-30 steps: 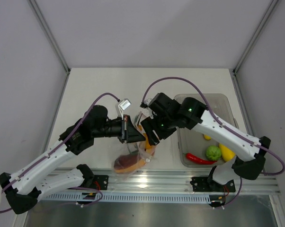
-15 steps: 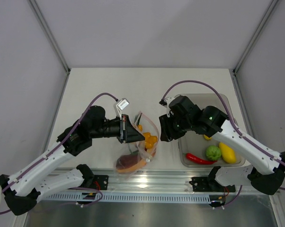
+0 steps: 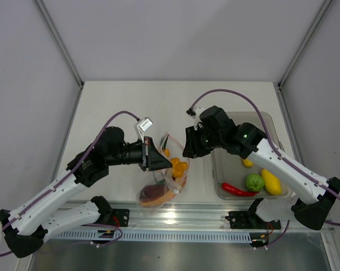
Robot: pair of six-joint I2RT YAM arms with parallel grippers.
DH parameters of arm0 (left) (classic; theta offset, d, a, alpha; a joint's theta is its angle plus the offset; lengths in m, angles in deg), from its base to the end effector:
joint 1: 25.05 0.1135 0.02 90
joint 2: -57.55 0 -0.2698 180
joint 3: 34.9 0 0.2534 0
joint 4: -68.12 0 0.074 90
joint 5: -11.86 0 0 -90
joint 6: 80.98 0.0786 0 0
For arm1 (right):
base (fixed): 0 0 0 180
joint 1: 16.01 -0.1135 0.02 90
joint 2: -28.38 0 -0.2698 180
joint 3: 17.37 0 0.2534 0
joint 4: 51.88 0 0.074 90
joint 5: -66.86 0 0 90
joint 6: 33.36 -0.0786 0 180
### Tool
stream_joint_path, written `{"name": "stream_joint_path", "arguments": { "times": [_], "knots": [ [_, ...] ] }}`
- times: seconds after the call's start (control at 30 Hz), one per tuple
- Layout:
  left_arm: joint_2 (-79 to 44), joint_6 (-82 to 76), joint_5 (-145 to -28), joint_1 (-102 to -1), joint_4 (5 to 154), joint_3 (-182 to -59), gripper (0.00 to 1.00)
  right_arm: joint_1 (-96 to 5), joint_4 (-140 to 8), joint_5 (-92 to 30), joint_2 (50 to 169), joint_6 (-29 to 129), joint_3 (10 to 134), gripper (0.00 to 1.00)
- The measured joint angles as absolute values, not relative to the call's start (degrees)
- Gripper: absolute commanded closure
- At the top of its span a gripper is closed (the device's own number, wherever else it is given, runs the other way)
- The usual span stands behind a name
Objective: Place the food in the zip-top bag and seal the zipper
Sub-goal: Place the fake vegetable in the zipper food storage bag.
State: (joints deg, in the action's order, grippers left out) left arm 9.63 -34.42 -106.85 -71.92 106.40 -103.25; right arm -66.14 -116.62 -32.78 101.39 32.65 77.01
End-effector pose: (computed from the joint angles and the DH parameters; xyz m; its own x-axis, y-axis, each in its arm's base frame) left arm 0.1179 -0.1810 0.3584 -0.8072 -0.0204 -0.5899 0.5477 0.3469 -0.7614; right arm 0.1740 0.2289 0.3598 -0.7416 -0.2626 -0.6174 -0.5836 0.7063 0.4006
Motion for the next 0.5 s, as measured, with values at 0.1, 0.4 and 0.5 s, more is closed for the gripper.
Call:
{"name": "stream_joint_path", "arguments": {
  "times": [0.1,0.4,0.5],
  "knots": [
    [9.87,-34.49,-106.85,-71.92,106.40,-103.25,0.99,-65.79,-115.31,-33.62,102.35,32.50,75.92,0.78],
    [10.33,-34.49,-106.72,-71.92,106.55,-103.40,0.99,-65.75,-114.76,-34.51,102.85,31.82,74.65,1.00],
    [10.51,-34.49,-106.15,-71.90,108.15,-105.28,0.99,-66.14,-118.15,-33.59,104.41,31.95,80.14,1.00]
  ]
}}
